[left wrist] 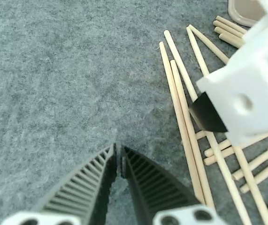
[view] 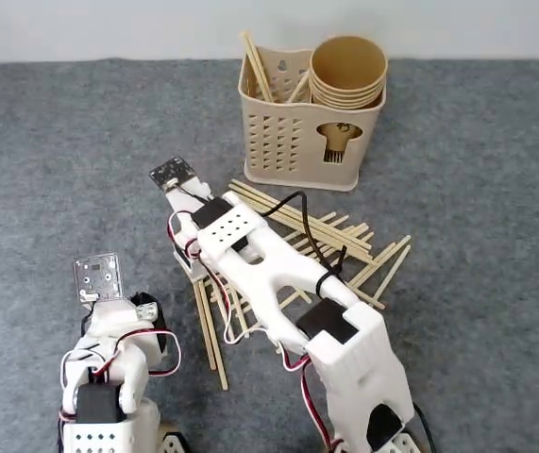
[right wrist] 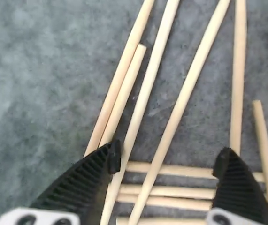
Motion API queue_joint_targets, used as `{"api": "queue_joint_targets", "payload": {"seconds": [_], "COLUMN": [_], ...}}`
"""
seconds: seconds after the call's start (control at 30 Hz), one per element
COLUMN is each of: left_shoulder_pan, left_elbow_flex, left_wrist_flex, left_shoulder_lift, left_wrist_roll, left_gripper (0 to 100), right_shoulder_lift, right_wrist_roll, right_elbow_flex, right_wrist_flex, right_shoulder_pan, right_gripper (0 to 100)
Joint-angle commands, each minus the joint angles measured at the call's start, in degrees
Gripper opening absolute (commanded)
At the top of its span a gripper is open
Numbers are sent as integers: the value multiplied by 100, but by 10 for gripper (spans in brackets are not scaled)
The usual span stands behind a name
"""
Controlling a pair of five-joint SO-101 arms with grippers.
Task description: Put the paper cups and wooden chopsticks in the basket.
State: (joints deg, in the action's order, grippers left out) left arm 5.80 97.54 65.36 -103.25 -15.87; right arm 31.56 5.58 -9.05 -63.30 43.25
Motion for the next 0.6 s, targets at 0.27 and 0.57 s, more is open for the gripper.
{"api": "queue_joint_targets", "payload": {"seconds": [0.27, 0.57], "left_shoulder_pan": [9, 9], "left_elbow_flex": [-110, -110], "left_wrist_flex": [18, 18], "left_shoulder_lift": [-79, -79], "left_wrist_roll": [26, 26], "left_gripper": [14, 14], "right_shoulder_lift": [171, -22], "right_wrist_roll": [18, 18], "right_elbow_flex": [-273, -264], "right_wrist_flex": [171, -57], "right_shoulder_pan": [-295, -303], "right_gripper": [65, 9]}}
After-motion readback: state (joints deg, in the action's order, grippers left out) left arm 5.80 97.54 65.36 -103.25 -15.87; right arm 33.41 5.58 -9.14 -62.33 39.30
